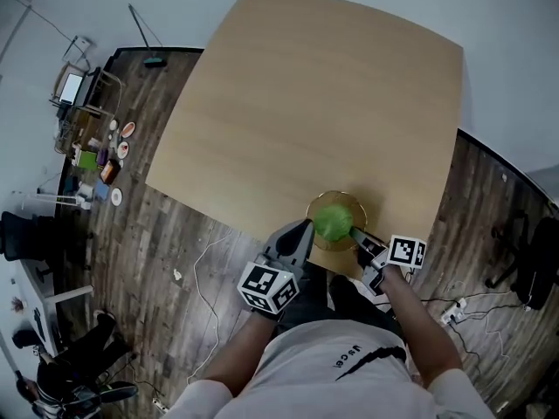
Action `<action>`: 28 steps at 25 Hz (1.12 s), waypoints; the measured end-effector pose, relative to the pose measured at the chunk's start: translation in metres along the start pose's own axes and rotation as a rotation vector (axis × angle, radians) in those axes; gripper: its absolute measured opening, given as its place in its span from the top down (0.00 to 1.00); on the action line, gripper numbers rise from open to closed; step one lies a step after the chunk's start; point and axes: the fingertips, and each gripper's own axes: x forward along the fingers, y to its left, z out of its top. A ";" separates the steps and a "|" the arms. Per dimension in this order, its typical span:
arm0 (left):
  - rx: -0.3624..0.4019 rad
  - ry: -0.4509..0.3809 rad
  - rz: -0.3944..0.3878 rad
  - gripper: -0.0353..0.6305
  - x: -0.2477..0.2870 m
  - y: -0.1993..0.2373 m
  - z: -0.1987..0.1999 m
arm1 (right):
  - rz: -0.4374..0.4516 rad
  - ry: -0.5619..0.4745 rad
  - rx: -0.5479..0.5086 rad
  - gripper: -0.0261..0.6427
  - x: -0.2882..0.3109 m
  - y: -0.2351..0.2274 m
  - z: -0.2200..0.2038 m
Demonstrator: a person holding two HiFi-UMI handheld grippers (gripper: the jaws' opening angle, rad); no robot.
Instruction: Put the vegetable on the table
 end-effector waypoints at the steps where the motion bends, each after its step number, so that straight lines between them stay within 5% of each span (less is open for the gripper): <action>1: -0.004 0.009 -0.002 0.93 0.004 0.005 -0.001 | -0.016 0.006 -0.006 0.89 0.005 -0.005 0.002; 20: -0.037 0.069 0.007 0.93 0.028 0.052 0.000 | -0.136 0.043 0.040 0.89 0.056 -0.052 0.032; 28: -0.029 0.055 0.003 0.93 0.033 0.046 0.005 | -0.373 0.127 -0.156 0.82 0.043 -0.066 0.047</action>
